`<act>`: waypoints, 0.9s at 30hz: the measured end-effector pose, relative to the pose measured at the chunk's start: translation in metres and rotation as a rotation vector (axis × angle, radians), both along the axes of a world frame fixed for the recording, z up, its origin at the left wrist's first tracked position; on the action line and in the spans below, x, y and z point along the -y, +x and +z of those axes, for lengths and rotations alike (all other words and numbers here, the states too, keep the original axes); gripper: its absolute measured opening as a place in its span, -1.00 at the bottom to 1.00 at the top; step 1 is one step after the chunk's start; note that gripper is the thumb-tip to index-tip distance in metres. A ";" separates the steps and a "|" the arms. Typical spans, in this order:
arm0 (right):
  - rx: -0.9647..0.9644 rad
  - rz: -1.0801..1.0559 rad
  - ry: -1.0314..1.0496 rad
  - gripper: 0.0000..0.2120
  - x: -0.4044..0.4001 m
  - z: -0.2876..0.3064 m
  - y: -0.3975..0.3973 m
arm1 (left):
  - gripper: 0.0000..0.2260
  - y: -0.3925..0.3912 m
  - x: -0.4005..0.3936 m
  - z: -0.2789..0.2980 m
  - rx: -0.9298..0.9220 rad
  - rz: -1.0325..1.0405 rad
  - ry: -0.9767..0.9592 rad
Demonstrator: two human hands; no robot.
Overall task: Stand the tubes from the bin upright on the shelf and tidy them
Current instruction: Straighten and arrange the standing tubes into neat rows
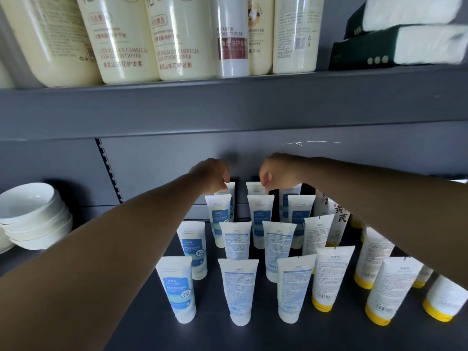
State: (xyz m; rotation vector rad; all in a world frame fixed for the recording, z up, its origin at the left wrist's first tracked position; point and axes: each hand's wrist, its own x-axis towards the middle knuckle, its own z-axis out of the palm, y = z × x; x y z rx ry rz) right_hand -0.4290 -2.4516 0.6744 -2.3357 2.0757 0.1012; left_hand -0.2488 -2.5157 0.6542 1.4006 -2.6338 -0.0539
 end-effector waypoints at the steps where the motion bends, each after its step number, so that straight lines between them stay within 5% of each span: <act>1: 0.007 0.006 -0.007 -0.86 -0.005 0.003 -0.003 | -0.78 -0.002 -0.004 0.003 -0.016 -0.002 -0.003; 14: 0.065 -0.183 -0.060 -0.84 -0.155 0.046 -0.058 | -0.75 -0.046 -0.092 0.040 -0.096 -0.225 -0.011; 27: -0.093 -0.419 -0.018 -0.62 -0.301 0.039 -0.072 | -0.59 -0.066 -0.193 0.027 -0.096 -0.364 0.031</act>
